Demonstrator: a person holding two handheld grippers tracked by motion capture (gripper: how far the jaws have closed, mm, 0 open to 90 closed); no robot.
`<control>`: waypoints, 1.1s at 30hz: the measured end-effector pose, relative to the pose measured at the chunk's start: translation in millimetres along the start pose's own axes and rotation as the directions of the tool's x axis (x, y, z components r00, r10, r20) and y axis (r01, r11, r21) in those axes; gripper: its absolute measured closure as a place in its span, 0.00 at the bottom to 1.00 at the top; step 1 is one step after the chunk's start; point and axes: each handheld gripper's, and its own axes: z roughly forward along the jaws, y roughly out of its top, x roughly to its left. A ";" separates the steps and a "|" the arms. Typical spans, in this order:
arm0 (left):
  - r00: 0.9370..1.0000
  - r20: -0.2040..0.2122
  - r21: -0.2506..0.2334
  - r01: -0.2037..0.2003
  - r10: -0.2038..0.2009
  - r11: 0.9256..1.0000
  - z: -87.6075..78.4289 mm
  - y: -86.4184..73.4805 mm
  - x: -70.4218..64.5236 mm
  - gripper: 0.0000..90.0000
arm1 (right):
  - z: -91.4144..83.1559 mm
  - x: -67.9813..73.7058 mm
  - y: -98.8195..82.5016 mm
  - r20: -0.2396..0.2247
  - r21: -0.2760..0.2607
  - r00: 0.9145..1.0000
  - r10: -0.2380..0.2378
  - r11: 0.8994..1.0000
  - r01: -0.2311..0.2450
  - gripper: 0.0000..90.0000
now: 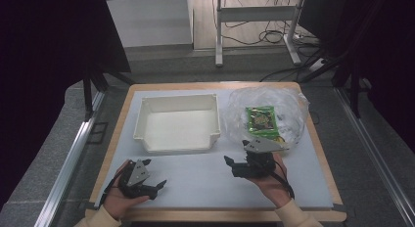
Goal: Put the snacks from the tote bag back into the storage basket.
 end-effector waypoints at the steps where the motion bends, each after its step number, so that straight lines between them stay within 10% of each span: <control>1: 1.000 0.000 0.000 -0.001 0.001 1.000 0.0 0.0 0.0 0.12 | -0.2 -0.8 0.9 0.001 -0.002 1.000 -0.001 1.000 0.001 0.22; 33: 1.000 0.001 0.004 -0.002 0.002 1.000 -0.2 -0.2 0.0 0.12 | 6.0 -27.2 35.9 0.006 -0.009 1.000 0.004 1.000 -0.004 0.25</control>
